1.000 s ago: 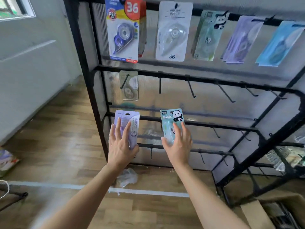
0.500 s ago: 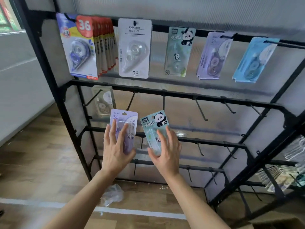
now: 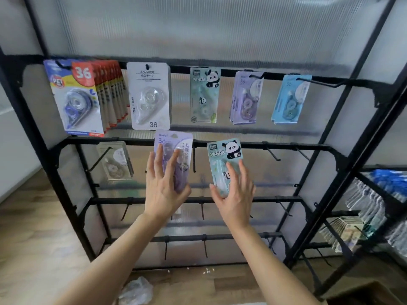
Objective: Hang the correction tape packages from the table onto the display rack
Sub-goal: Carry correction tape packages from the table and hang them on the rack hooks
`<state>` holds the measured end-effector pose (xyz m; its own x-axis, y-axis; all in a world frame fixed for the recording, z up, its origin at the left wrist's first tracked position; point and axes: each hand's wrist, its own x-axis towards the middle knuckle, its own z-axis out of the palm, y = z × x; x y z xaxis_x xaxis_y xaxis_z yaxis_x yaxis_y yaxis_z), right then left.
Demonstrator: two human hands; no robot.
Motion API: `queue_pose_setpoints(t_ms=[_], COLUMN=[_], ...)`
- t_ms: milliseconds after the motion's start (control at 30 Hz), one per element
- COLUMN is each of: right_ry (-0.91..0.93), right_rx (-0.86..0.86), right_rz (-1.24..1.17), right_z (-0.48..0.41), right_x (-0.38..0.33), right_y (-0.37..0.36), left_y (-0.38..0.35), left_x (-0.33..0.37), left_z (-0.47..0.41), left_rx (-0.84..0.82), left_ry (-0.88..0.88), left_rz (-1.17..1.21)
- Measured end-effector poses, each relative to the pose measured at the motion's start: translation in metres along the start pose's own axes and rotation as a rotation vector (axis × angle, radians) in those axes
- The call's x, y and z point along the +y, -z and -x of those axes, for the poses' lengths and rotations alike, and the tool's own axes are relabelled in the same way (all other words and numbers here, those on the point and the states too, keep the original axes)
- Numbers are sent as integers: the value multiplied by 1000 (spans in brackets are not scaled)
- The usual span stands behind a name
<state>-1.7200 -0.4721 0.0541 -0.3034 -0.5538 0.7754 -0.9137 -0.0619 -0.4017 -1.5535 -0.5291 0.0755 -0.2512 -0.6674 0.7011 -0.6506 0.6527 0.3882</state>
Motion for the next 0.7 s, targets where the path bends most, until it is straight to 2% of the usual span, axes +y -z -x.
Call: queue_pose_setpoints(t_ms=[233,700], right_ry=[-15,-64], right_rx=[76,125], right_rz=[35,95], right_z=[-30,-85], right_x=[28,153], right_y=[6,29], left_y=[-16,-90], left_x=[35,140], left_z=[-37,-145], left_rx=[21,-1], left_ry=[-36,-90], left_rz=[1,-74])
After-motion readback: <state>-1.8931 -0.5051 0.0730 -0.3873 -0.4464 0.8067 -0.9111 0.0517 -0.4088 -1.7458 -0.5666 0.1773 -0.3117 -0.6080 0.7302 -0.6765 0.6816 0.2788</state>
